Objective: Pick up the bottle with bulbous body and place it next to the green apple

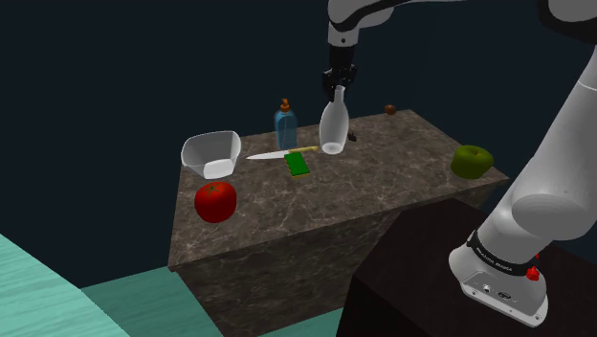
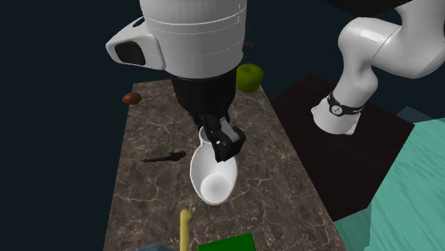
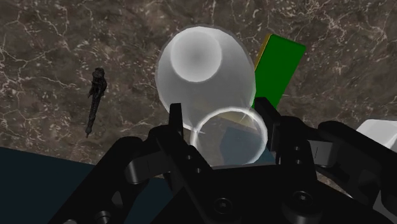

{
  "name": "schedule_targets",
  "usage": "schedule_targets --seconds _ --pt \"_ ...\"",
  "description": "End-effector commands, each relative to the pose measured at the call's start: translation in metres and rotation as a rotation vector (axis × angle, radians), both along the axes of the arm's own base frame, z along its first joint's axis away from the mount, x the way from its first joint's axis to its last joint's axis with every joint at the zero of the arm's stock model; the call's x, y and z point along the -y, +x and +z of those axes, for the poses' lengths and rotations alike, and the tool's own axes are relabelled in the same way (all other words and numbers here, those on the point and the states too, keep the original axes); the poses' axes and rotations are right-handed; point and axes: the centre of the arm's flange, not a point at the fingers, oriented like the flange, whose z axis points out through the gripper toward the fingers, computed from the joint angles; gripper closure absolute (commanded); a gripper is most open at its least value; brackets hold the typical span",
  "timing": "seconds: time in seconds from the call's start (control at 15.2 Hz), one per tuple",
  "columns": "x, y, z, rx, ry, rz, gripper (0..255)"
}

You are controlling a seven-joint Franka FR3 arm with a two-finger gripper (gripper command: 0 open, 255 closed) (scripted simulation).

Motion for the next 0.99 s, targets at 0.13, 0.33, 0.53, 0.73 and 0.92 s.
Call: schedule_targets --seconds 0.13,0.33,0.53,0.73,0.92 --pt "-0.001 0.0 0.022 0.0 0.0 0.0 255" --pt "-0.001 0.0 0.038 0.0 0.0 0.0 255" --pt "-0.001 0.0 0.054 0.0 0.0 0.0 255" --pt "-0.001 0.0 0.069 0.0 0.0 0.0 255" --pt "-0.001 0.0 0.085 0.0 0.0 0.0 255"
